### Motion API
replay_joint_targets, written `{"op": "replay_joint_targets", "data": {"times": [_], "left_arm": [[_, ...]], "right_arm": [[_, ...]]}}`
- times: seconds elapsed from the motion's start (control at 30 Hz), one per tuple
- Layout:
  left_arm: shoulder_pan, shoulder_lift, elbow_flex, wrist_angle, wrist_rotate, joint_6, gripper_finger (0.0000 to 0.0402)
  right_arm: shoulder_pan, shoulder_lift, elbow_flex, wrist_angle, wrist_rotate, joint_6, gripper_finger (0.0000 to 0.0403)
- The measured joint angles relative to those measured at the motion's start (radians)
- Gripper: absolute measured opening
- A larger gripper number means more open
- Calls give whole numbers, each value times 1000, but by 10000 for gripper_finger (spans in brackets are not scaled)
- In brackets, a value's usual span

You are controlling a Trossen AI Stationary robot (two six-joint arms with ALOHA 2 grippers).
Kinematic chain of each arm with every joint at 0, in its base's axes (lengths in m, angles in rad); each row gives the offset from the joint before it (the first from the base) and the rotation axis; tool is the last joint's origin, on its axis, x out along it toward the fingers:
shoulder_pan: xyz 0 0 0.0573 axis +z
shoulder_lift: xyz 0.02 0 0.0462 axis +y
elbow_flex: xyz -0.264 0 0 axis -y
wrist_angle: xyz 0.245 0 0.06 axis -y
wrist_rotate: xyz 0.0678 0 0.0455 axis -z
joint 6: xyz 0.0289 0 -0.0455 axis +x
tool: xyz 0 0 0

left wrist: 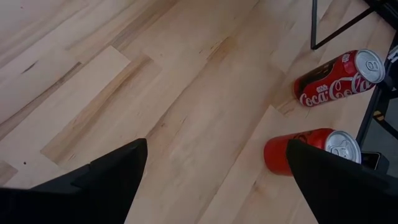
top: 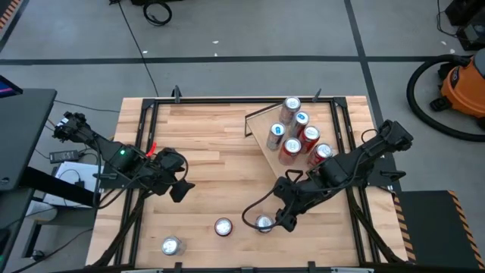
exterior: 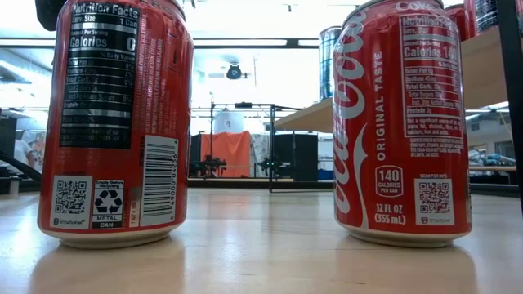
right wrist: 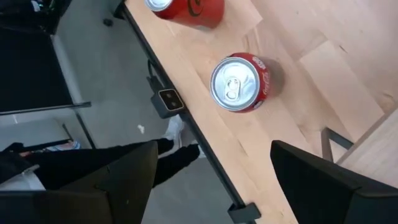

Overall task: Place canned beverage on shelf
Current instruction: Put the right red soda can on the shelf aligned with the other red soda can

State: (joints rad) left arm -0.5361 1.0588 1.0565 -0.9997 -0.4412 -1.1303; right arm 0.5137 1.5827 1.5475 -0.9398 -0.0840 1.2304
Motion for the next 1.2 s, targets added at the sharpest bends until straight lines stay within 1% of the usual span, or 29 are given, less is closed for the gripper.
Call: {"op": "replay_joint_targets", "data": {"times": [0.6, 1.07, 1.2], "left_arm": [[0, 0, 0, 0, 0, 15, 396], [0, 0, 0, 0, 0, 19, 396], [0, 0, 0, 0, 0, 19, 396]], "right_arm": [[-8, -9, -4, -70, 25, -46, 322], [-17, -9, -6, -171, 61, 5, 322], [-19, -10, -45, -172, 57, 36, 322]]}}
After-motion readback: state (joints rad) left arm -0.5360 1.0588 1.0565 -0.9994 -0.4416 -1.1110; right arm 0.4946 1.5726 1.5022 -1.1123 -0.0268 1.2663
